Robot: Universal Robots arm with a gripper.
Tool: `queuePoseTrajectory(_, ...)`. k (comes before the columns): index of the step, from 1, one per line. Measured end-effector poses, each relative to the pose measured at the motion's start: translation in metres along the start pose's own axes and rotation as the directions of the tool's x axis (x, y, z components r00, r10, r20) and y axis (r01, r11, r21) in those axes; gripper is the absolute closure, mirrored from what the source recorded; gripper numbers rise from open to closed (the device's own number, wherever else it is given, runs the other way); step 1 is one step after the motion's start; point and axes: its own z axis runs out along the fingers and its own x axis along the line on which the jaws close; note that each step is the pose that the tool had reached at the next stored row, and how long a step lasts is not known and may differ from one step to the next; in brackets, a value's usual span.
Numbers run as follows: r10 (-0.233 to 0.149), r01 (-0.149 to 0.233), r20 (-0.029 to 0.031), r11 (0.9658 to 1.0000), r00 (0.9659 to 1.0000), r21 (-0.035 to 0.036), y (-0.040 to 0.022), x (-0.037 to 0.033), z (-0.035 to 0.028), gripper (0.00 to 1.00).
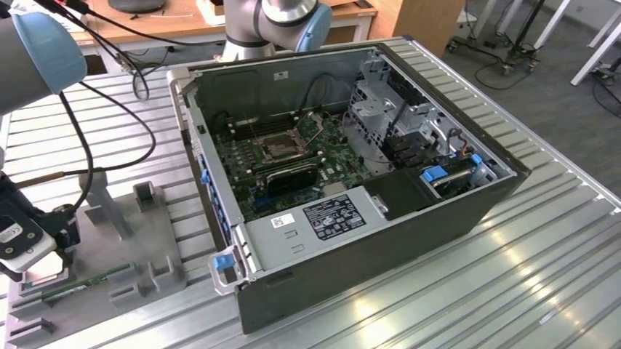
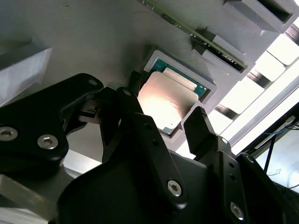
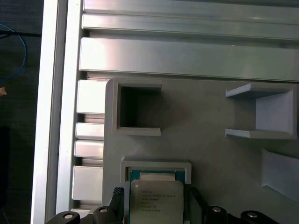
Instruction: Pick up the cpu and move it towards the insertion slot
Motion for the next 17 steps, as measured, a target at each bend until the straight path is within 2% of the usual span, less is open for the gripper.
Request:
queuePoseTrajectory(5, 0.000, 0.000, 0.0000, 1.0000, 1.0000, 0.0000, 0.0000, 0.0000, 0.0001, 0.36)
queuePoseTrajectory(7, 0.000, 0.000, -0.0001, 1.0000, 1.0000, 0.0000, 0.0000, 0.0000, 0.0001, 0.45)
queuePoseTrajectory(17, 0.000, 0.000, 0.0000, 1.0000, 1.0000, 0.0000, 0.0000, 0.0000, 0.0002, 0.45)
